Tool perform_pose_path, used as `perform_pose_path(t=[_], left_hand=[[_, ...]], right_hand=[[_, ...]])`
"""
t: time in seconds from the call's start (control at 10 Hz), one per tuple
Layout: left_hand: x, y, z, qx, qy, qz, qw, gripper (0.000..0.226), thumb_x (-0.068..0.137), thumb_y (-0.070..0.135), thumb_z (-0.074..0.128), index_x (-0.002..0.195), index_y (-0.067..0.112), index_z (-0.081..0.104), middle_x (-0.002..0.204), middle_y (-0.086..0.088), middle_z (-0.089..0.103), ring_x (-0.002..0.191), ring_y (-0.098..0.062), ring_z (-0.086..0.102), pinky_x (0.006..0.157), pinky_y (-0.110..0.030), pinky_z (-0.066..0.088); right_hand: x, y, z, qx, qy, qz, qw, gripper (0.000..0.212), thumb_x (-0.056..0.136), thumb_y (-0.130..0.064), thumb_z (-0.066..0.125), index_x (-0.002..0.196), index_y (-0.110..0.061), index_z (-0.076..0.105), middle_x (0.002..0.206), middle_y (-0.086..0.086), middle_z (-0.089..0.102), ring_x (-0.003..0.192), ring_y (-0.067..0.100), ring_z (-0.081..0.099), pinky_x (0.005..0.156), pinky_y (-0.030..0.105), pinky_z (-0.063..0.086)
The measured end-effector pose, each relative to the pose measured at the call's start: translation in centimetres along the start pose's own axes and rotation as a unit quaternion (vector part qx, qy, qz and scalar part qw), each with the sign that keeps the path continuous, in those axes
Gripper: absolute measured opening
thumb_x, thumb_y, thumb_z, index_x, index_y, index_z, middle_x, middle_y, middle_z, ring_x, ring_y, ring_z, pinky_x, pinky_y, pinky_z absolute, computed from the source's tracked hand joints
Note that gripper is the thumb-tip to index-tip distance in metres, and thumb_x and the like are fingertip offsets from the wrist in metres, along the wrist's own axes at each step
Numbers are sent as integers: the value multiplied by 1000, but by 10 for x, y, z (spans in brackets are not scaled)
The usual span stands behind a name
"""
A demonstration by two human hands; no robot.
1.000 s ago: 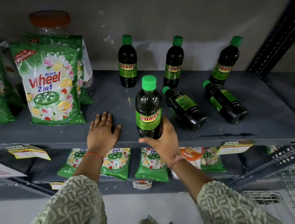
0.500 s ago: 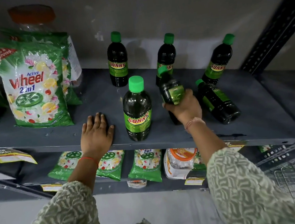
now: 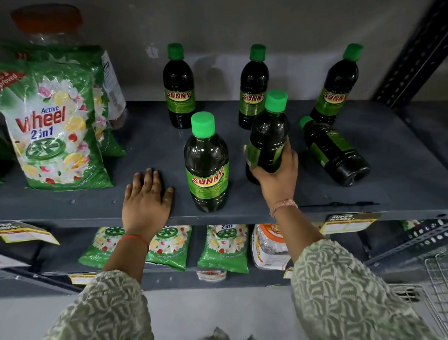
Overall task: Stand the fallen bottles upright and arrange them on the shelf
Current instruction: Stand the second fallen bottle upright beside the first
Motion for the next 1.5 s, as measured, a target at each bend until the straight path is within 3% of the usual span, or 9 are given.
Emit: perform_pose_path(t=[0.2,0.4,0.5,0.6,0.7,0.9,1.0,1.1,1.5], left_hand=[[0,0,-1,4,1,3,1000,59,95,39,28,145,11,16,158,-6,15,146,-27,8,120,-41,9],[0,0,-1,4,3,3,1000,59,95,39,28,145,11,16,158,-6,15,146,-27,8,120,-41,9],[0,0,-1,4,1,1,1000,59,95,40,27,145,12,15,158,-5,13,146,-26,7,120,-41,8],[0,0,-1,6,-2,1,1000,59,95,40,26,145,12,14,158,-5,12,146,-26,7,120,-41,8],[-1,0,-1,7,-1,3,1000,59,95,40,26,145,12,14,158,-5,13,146,-27,7,120,-41,8],[-1,1,-1,6,-10,2,1000,59,95,40,25,146,12,12,158,-6,11,146,-27,5,120,-41,7],[-1,3,-2,5,-7,-1,1000,58,96,36,26,145,9,13,158,-8,11,146,-28,5,120,-41,6],[-2,14,-1,-18,-8,13,1000,55,96,25,28,144,4,14,157,-12,11,146,-27,5,120,-38,5],[-5,20,0,-18,-14,32,999,53,97,25,26,144,3,15,157,-13,14,146,-25,9,119,-37,8]], right_hand=[[-6,-6,5,-114,2,-34,993,109,57,-50,76,141,-6,23,139,21,35,129,36,30,109,49,23],[-3,8,-7,9,-82,30,996,79,66,-6,72,132,-12,30,114,4,54,111,29,55,88,28,43],[0,11,-7,-5,-93,25,995,106,57,-23,81,141,-13,16,141,11,35,134,27,32,111,40,28],[-1,7,-5,-67,-80,3,995,104,51,-30,88,133,-9,27,133,13,37,127,27,34,107,39,32],[1,10,-10,-10,-97,35,995,75,55,-12,86,115,-6,41,111,7,54,110,25,54,89,31,45],[8,24,-18,20,-254,64,965,69,75,4,66,135,-11,34,125,2,50,126,23,45,106,33,34],[10,22,-11,12,-250,49,967,103,58,-12,83,140,-17,20,138,5,41,129,20,39,108,34,31],[6,18,-6,-58,-149,28,987,97,45,-24,90,126,-11,38,128,12,47,121,25,44,104,37,38],[-49,11,-36,-106,-140,-28,984,64,59,-24,83,114,-12,52,111,10,61,104,21,55,83,23,38]])
Point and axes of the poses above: each hand's wrist, its own x-axis towards the middle knuckle, its own z-axis out of the palm, y = z × x, the point moved 4 cm from there along x, towards the middle knuckle
